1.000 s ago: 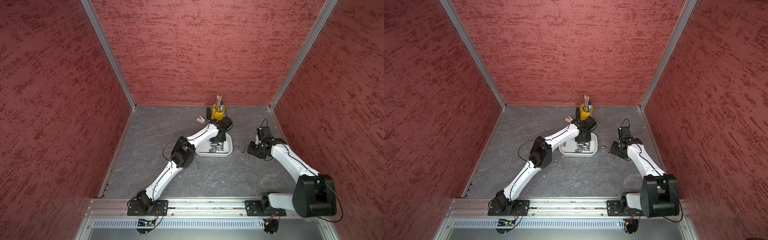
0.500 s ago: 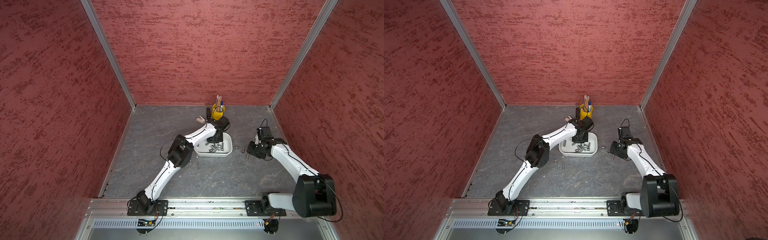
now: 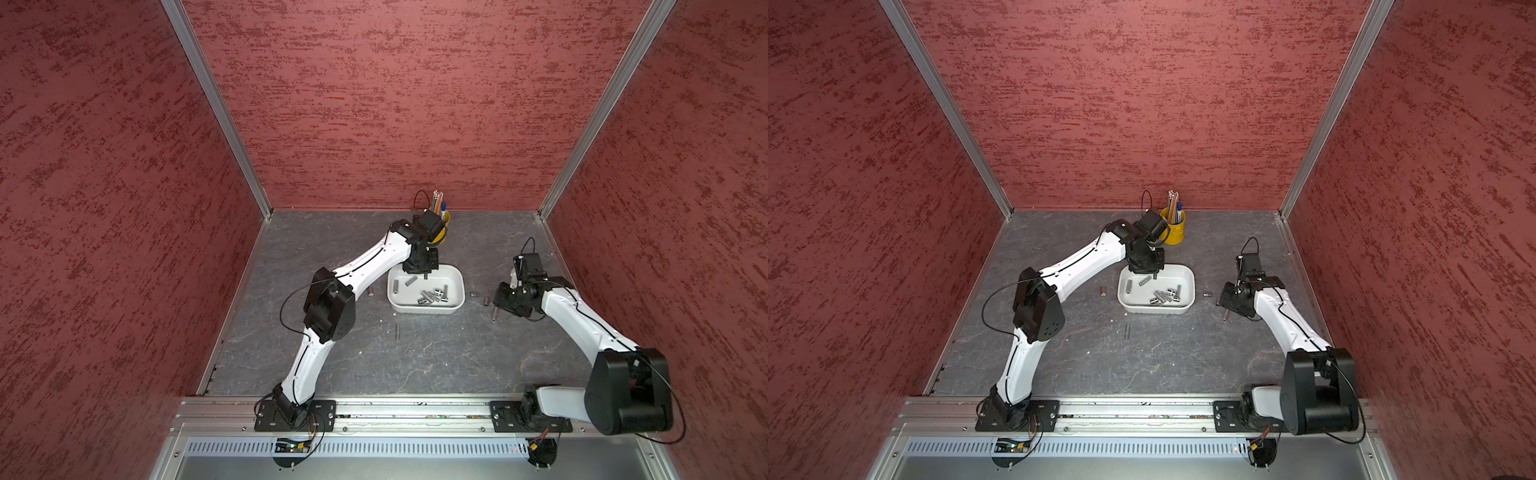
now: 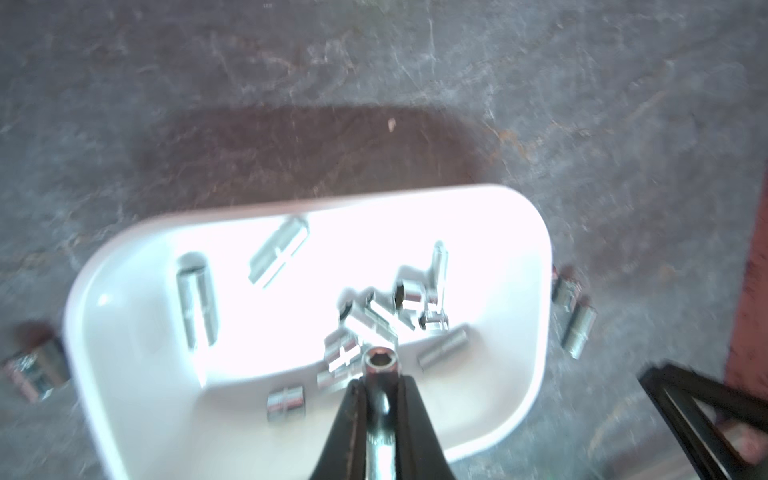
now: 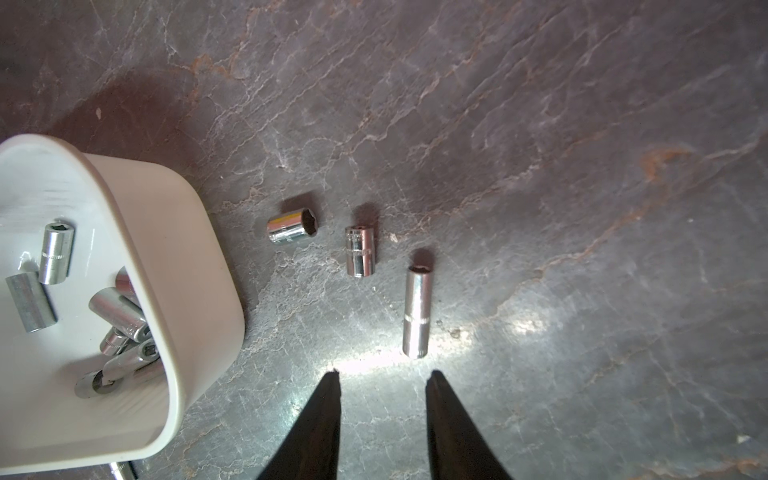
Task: Take out the socket from the storage box
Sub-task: Place the socket head at the center of the board.
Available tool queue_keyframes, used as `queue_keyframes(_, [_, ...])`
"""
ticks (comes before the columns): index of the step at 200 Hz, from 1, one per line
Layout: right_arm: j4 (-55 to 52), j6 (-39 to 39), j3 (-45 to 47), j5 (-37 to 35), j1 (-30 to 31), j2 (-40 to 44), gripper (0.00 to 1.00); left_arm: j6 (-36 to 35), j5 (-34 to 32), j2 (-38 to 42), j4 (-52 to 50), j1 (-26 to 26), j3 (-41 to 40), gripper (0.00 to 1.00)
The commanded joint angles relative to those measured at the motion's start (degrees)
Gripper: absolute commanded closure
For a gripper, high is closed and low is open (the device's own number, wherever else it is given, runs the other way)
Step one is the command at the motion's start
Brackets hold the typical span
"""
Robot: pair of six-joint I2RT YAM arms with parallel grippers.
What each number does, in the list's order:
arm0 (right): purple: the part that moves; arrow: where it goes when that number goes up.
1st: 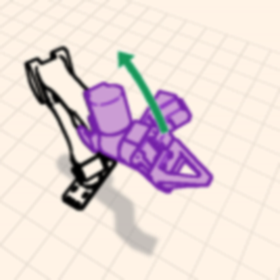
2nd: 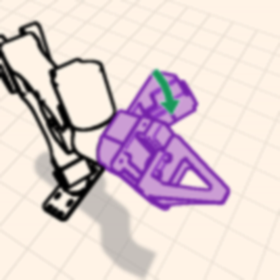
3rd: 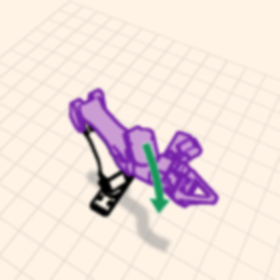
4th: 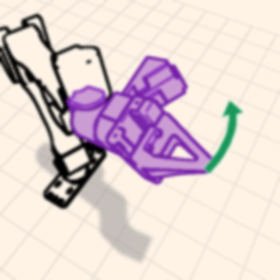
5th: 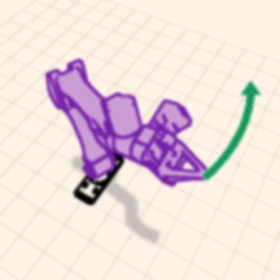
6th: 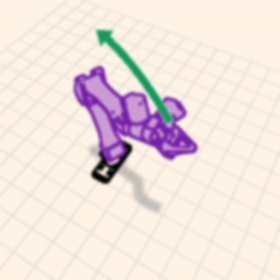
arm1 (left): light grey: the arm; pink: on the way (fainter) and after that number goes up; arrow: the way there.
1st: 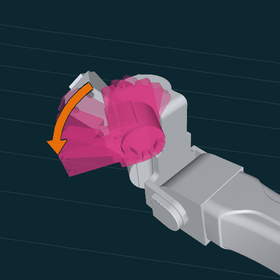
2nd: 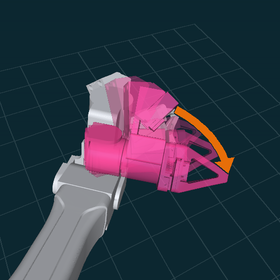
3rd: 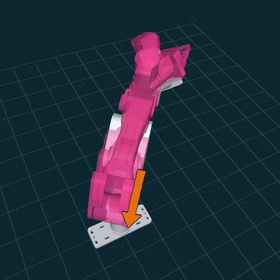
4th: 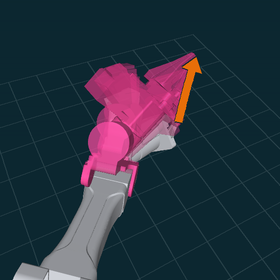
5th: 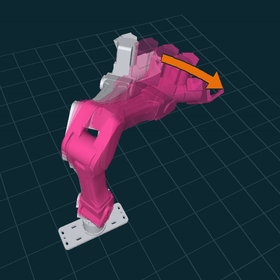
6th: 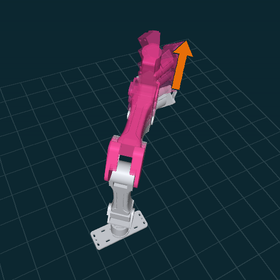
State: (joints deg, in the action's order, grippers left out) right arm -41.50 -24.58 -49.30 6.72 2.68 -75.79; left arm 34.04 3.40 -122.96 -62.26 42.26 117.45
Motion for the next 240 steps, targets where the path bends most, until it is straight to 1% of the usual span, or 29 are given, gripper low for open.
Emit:
queue_keyframes(1, [1.3, 0.4, 0.1, 0.3, -0.2, -0.2, 0.63, 0.9, 0.4, 5.5, 2.1, 0.9, -7.1, 1.00])
queue_keyframes(31, [1.7, 0.3, 0.2, 0.5, -0.2, -0.2, 0.63, 5.1, -1.6, 15.6, 9.0, 3.6, -23.6, 1.00])
queue_keyframes(51, [1.7, 0.3, 0.1, 0.7, -0.3, -0.4, 0.63, 8.3, -4.2, 20.4, 12.2, 6.1, -32.4, 1.00])
queue_keyframes(67, [1.8, 0.3, 0.2, 0.7, -0.3, -0.2, 0.63, 10.7, -5.3, 22.6, 15.1, 7.9, -38.6, 1.00])
queue_keyframes(87, [1.9, 0.3, 0.4, 0.8, -0.3, -0.2, 0.63, 12.9, -5.8, 22.7, 18.9, 9.7, -43.9, 1.00])
queue_keyframes(103, [1.9, 0.3, 0.5, 0.8, -0.2, -0.2, 0.63, 13.6, -6.2, 20.9, 19.9, 10.5, -45.0, 1.00])
queue_keyframes(144, [1.7, 0.3, 0.6, 1.0, -0.2, 0.1, 0.63, 14.3, -8.5, 16.3, 20.6, 10.9, -44.4, 1.00])
queue_keyframes(213, [1.9, 0.3, 0.3, 1.1, -0.2, -0.3, 0.63, 15.7, -10.1, 11.9, 19.3, 11.4, -43.2, 1.00])
queue_keyframes(240, [1.7, 0.3, 0.4, 0.8, -0.2, 0.0, 0.63, 16.9, -11.0, 11.3, 18.5, 11.8, -43.1, 1.00])
